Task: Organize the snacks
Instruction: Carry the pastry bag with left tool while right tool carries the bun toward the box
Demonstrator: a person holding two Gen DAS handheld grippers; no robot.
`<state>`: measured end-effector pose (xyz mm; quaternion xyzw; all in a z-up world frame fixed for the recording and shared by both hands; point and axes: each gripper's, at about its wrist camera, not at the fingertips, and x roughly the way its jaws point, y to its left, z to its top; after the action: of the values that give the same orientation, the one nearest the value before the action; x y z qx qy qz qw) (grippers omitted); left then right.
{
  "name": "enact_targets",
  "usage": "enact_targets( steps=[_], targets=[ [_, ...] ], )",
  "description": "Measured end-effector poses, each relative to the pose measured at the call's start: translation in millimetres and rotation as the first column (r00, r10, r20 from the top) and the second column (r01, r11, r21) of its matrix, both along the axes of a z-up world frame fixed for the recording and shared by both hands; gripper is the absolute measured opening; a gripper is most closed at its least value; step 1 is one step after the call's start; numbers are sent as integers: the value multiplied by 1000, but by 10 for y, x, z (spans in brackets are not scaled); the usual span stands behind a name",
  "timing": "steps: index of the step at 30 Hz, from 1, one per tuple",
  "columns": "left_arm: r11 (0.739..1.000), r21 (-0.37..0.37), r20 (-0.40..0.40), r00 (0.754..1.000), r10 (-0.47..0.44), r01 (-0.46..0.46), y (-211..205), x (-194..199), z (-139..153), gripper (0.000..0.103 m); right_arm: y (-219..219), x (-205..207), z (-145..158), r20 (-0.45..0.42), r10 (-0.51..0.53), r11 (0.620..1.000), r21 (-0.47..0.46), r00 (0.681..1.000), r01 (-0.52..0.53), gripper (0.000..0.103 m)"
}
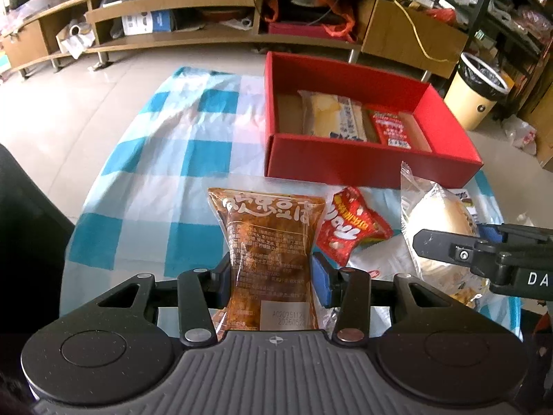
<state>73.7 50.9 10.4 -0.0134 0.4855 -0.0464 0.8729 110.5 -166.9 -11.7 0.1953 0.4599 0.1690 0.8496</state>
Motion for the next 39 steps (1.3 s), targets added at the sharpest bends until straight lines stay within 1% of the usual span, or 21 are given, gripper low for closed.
enact_targets(
  steps=[8, 13, 16, 22, 29, 39],
  targets=[
    [1000, -13, 64, 998, -27, 28, -115, 51, 166, 53, -27, 28, 306, 64, -17, 999, -35, 998, 19, 55],
    [999, -12, 101, 994, -36, 38, -198, 95, 249, 53, -54, 71, 433, 95, -28, 998, -54, 995, 33, 55],
    [999, -4, 122, 992, -39, 40, -250, 140, 296, 53, -55, 77, 470, 105, -31, 997, -61, 994, 38, 55],
    [999, -11, 150, 988, -37, 39, -322, 255, 367, 53, -92, 119, 508, 120, -43, 997, -66, 992, 51, 55],
    [999, -8, 185, 982, -48, 50, -439, 455, 445, 53, -165, 202, 586, 144, -57, 994, -81, 988, 69, 55],
    [997, -13, 196, 978, -69, 73, -583, 712, 458, 53, -278, 362, 612, 159, -84, 991, -88, 984, 99, 55]
  ],
)
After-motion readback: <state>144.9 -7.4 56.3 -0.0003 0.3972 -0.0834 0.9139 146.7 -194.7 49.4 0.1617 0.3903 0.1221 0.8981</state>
